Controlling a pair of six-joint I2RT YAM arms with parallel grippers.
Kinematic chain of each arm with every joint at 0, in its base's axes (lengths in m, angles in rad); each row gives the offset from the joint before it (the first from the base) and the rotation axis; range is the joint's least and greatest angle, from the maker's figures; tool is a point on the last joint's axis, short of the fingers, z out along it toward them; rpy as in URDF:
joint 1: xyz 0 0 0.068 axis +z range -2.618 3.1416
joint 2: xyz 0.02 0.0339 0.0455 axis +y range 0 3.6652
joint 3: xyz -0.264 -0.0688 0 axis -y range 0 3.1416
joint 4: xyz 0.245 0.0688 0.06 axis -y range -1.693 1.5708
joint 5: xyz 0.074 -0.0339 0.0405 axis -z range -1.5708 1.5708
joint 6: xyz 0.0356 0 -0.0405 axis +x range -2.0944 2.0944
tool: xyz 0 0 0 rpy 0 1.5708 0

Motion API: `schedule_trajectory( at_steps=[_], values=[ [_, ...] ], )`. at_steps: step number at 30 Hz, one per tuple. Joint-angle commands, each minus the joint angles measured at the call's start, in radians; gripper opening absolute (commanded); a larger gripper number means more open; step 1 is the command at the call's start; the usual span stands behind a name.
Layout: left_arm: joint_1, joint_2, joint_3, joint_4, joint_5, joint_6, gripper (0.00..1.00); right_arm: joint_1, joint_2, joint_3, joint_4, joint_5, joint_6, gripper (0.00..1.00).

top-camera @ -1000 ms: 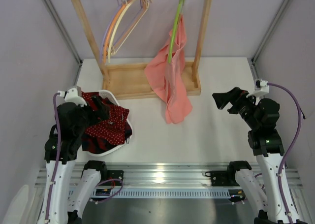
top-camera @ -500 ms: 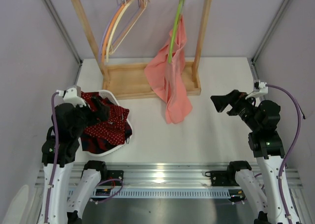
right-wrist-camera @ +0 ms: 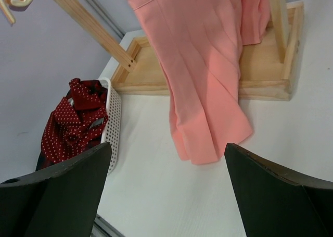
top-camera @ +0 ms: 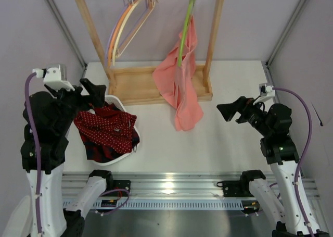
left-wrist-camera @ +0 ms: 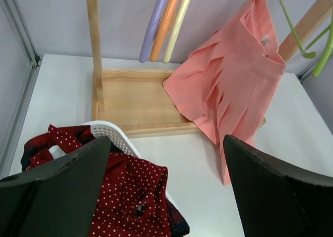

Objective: Place the skirt on the hanger

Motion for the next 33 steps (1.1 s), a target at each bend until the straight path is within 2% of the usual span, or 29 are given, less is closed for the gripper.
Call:
schedule_trajectory(
  at_steps=[1,5,6,11,15,17,20,22,25,29,33],
  values=[
    [-0.003,0.074,0.049,-0.137,0.035,0.031,0.96,0.030,-0.001,0.010,0.030,-0.037,-0.013,0.99],
    [-0.003,0.040,-0.087,-0.173,-0.046,-0.079,0.94,0.097,0.007,-0.021,0.038,-0.008,0.007,0.99],
    [-0.003,0.007,-0.182,-0.159,-0.054,-0.095,0.94,0.141,0.014,-0.028,0.044,0.015,0.007,0.99],
    [-0.003,-0.049,-0.322,-0.128,-0.057,-0.179,0.95,0.329,0.079,-0.021,0.058,0.129,-0.015,0.99],
    [-0.001,-0.053,-0.391,-0.185,-0.313,-0.308,0.99,0.496,0.140,0.002,0.043,0.313,-0.041,0.99],
    [0.002,-0.073,-0.474,-0.156,-0.375,-0.366,1.00,0.562,0.158,-0.002,0.061,0.390,-0.043,0.99],
    [0.002,-0.060,-0.561,-0.069,-0.306,-0.403,0.97,0.587,0.178,-0.008,0.088,0.405,-0.035,0.99],
    [0.002,-0.043,-0.606,0.019,-0.198,-0.367,0.94,0.588,0.185,-0.008,0.092,0.411,-0.020,0.99],
    [-0.001,-0.014,-0.652,0.114,-0.091,-0.281,0.83,0.587,0.185,-0.010,0.084,0.446,-0.013,0.99],
    [-0.021,0.057,-0.641,0.082,-0.155,-0.232,0.80,0.588,0.166,-0.011,0.061,0.505,-0.013,0.99],
    [-0.037,0.094,-0.669,0.099,-0.134,-0.205,0.79,0.588,0.154,-0.016,0.058,0.546,-0.009,0.99]
  ],
)
